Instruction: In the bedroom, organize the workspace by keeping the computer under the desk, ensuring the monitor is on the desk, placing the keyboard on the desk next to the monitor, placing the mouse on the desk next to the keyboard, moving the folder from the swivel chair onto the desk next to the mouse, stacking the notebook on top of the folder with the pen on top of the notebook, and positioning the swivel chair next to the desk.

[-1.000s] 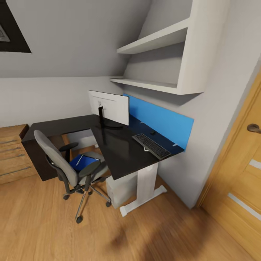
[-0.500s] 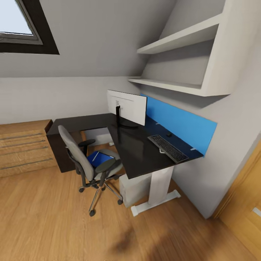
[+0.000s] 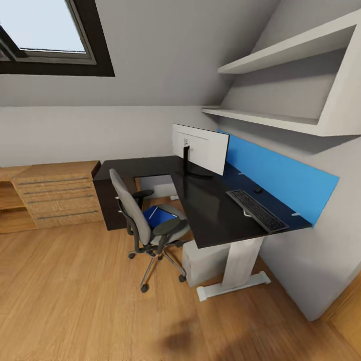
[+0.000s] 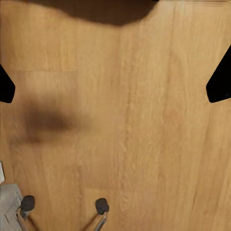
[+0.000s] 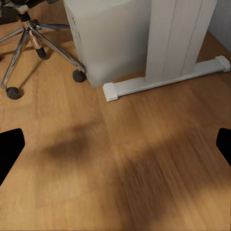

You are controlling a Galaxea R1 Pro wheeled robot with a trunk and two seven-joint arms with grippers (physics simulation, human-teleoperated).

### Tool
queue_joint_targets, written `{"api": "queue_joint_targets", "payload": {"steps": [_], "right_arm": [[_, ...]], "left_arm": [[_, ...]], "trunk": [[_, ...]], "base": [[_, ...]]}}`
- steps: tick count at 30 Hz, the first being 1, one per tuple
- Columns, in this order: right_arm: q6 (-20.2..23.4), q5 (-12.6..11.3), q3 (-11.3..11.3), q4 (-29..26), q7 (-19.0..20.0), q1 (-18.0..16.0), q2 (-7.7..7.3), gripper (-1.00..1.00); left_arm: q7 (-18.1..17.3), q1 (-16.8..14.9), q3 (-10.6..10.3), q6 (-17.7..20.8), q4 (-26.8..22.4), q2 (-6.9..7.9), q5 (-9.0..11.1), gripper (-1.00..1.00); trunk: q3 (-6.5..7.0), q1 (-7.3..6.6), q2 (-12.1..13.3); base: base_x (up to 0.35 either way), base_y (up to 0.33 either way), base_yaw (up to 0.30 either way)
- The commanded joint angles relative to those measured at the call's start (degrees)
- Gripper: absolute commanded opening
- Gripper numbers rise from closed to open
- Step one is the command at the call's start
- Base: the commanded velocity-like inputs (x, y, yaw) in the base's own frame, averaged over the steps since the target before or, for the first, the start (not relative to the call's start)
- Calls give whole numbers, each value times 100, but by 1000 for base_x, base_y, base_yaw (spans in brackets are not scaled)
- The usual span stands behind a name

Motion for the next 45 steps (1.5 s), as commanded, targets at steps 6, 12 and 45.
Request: {"api": "queue_joint_targets", "payload": {"steps": [6, 12, 45], "right_arm": [[-14, -19, 11, 14, 8, -2, 0, 100], [-14, -19, 11, 11, 8, -2, -6, 100], [-31, -27, 3, -6, 8, -2, -34, 100]], "left_arm": [[8, -7, 0, -23, 5, -6, 14, 100], [16, -7, 8, -17, 5, -8, 17, 100], [817, -9, -19, 57, 14, -91, 27, 100]], "trunk": [[-114, 132, -245], [-222, 264, -486], [-814, 989, -1809]], "base": [[0, 0, 288], [0, 0, 288], [0, 0, 203]]}}
